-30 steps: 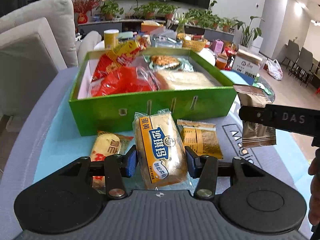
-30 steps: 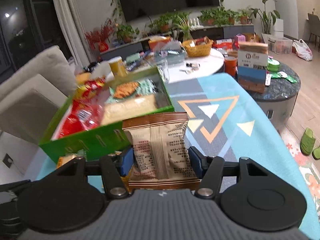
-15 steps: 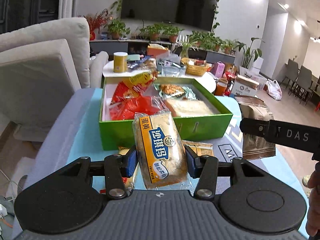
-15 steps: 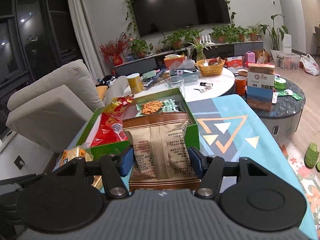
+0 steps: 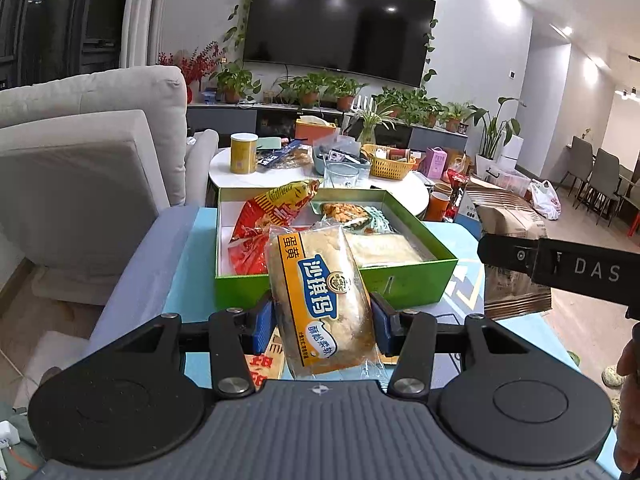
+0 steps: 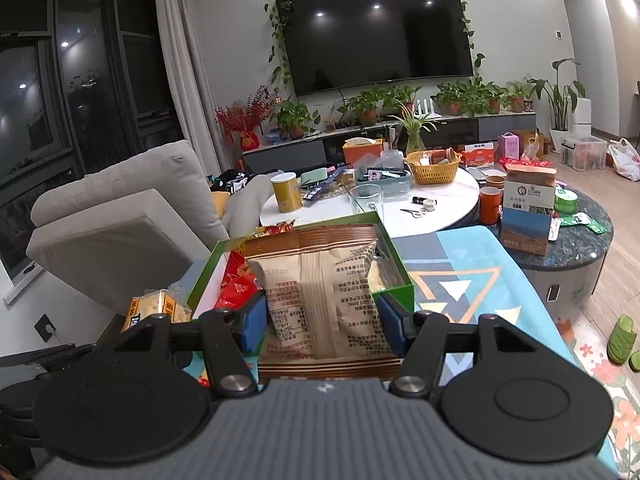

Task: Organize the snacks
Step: 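Carry the brown packet with the right tool while the left tool carries the cake over the box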

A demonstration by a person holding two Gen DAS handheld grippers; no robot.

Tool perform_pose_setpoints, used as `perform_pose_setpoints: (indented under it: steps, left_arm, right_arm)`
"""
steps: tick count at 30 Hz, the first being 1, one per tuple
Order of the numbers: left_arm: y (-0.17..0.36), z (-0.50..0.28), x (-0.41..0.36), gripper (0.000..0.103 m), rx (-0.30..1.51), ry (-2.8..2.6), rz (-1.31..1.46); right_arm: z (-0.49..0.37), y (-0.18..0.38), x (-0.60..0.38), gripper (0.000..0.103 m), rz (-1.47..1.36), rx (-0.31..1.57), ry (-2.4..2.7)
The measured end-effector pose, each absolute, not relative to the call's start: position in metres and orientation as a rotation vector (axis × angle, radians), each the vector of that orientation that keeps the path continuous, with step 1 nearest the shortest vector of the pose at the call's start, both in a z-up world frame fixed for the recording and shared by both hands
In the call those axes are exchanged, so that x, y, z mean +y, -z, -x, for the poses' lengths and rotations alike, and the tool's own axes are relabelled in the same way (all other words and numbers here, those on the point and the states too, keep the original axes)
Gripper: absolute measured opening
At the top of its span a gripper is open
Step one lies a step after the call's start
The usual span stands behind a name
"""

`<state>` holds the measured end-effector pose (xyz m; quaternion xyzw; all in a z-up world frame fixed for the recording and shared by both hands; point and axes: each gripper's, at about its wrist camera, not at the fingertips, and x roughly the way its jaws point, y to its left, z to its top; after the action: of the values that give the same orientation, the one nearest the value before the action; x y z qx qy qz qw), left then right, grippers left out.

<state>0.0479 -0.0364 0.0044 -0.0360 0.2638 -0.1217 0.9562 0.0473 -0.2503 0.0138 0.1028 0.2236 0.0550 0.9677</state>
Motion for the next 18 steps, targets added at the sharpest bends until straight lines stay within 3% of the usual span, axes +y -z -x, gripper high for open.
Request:
perform_pose_setpoints:
  steps: [18]
  left_arm:
    - [-0.009, -0.096, -0.046, 0.045, 0.543, 0.211, 0.04]
  right_arm:
    - [-0.091, -0.013, -0.253, 0.063, -0.223, 0.463, -0.097]
